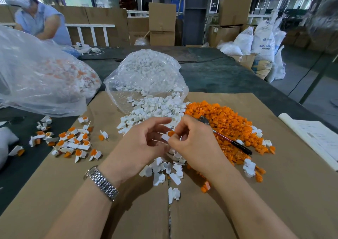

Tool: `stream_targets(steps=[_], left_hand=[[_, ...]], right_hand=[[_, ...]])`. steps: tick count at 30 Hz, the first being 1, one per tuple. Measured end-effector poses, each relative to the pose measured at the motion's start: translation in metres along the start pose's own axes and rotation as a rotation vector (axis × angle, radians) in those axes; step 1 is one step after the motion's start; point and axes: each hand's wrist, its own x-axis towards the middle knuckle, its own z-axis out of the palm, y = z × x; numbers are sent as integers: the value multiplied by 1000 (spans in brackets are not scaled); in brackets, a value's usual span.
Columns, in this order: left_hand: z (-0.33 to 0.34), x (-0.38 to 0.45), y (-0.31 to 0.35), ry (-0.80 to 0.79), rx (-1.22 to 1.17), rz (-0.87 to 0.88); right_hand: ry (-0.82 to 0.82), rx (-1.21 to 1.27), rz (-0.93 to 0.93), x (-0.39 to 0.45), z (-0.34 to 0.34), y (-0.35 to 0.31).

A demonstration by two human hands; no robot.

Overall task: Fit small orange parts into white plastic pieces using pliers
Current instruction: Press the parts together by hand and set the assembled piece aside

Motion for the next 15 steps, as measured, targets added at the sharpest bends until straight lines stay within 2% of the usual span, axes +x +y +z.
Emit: stream_targets(steps=[6,12,15], left_hand=[[5,1,-3,138,101,26],[3,2,-3,141,11,9],[-1,1,0,115,-191,-15]], right_hand=[[-8,28,54,-1,1,-1],[-68,198,63,-1,-8,-1],[-100,321,3,-2,-13,-5]])
